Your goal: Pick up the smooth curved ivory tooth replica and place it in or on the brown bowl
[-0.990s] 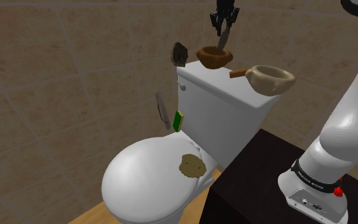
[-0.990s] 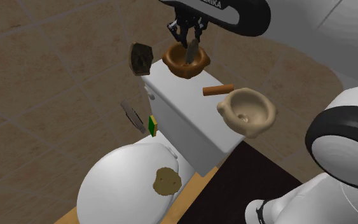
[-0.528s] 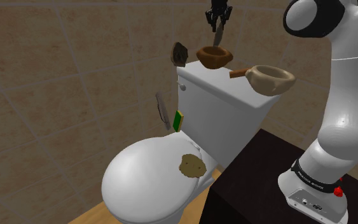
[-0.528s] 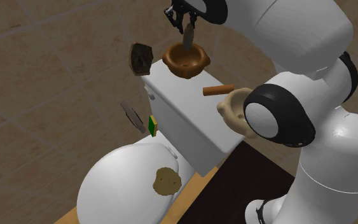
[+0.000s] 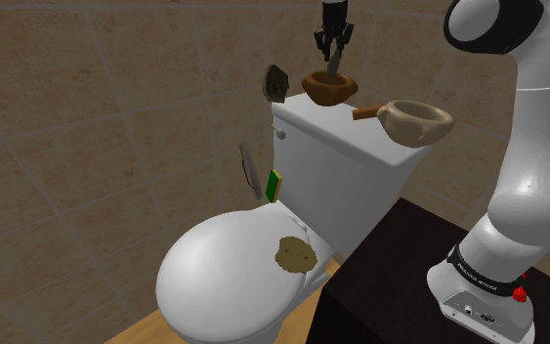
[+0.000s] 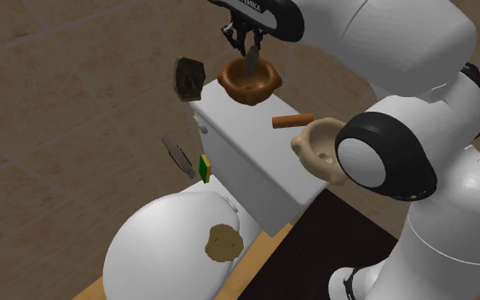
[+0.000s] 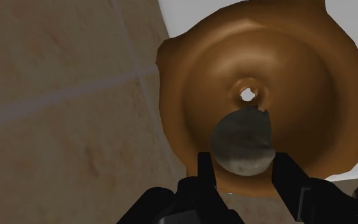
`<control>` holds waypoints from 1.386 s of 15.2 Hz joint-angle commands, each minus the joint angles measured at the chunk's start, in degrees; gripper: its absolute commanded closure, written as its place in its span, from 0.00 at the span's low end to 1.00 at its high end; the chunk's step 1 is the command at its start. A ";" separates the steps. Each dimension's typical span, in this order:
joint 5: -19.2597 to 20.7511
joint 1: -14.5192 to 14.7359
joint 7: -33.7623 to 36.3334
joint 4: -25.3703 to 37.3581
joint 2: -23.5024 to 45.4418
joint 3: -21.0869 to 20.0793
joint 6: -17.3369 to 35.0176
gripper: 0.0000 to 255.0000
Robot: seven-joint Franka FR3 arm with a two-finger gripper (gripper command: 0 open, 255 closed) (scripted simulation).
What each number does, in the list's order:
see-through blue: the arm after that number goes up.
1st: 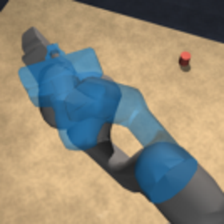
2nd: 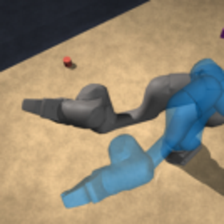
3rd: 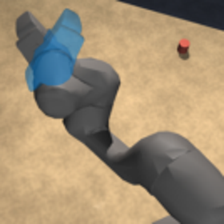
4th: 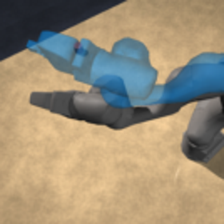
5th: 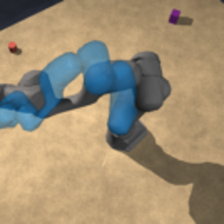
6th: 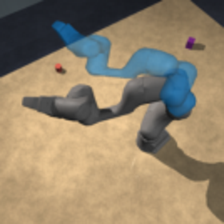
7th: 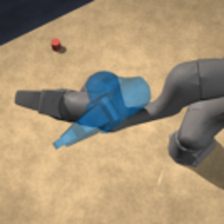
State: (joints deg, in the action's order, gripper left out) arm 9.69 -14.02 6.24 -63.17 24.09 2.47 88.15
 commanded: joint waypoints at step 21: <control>0.12 0.16 1.00 -5.92 -1.45 -0.13 4.40 0.00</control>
State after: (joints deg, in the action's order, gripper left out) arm 9.83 -13.90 7.40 -70.68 22.25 2.35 93.77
